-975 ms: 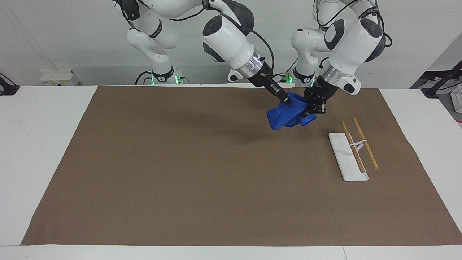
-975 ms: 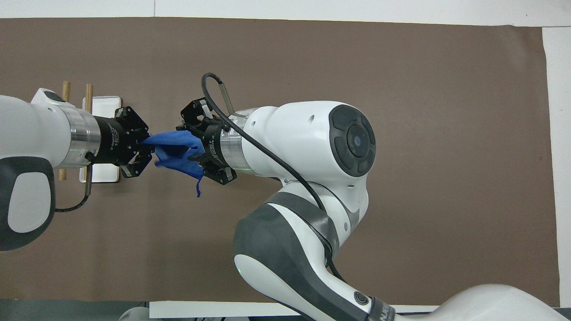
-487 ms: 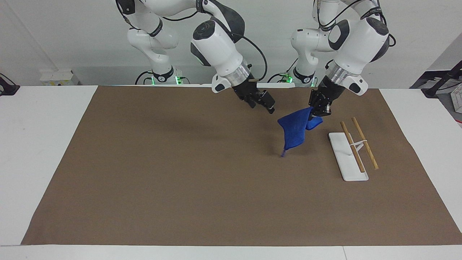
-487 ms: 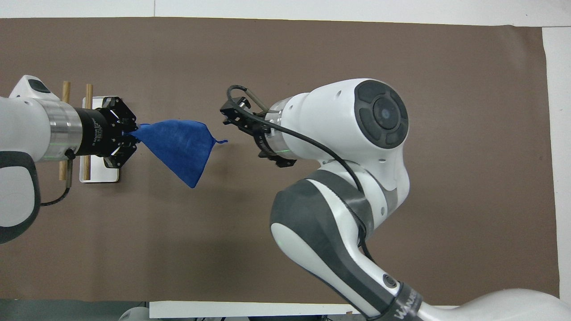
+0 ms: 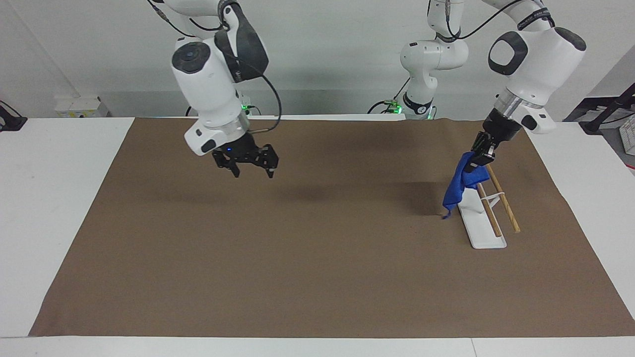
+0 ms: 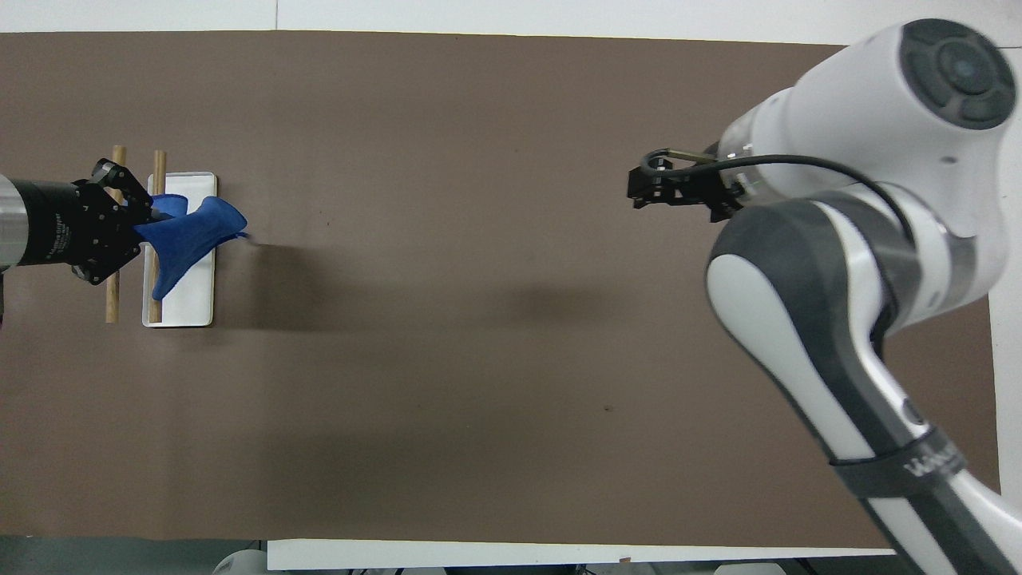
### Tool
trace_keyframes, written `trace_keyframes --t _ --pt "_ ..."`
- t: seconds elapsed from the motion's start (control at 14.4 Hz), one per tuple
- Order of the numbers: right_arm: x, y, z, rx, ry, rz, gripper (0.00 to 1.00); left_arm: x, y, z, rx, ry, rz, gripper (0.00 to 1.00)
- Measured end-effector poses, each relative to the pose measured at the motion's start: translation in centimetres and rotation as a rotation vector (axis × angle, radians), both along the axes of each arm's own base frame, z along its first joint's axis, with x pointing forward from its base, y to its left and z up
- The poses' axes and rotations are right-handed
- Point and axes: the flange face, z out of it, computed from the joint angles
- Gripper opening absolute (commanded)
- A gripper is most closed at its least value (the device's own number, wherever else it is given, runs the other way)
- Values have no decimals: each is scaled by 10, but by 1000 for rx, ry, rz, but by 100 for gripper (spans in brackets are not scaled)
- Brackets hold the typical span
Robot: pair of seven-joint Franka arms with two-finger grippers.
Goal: Right arm passes towel to left arm to hang
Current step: 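Drape the towel over the wooden rods with the left gripper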
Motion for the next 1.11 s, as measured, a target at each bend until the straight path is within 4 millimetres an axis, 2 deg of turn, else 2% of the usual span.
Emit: trace_keyframes --t 0.21,0.42,0.56,0.63,0.77,1.11 --pt "-13 -62 29 -110 2 41 100 4 27 1 29 -50 -58 1" --pt "-24 -124 56 -127 -30 114 100 6 39 0 34 -65 -41 1" --pt "-28 -165 60 -127 -37 130 100 5 39 -1 28 -59 -18 1" --pt "-29 -180 59 -127 -33 124 99 6 39 0 27 -65 -9 1" --pt "-30 -185 54 -124 -14 121 99 9 44 3 30 -96 13 1" --pt "-28 -163 51 -123 8 99 99 21 77 2 47 -181 99 2"
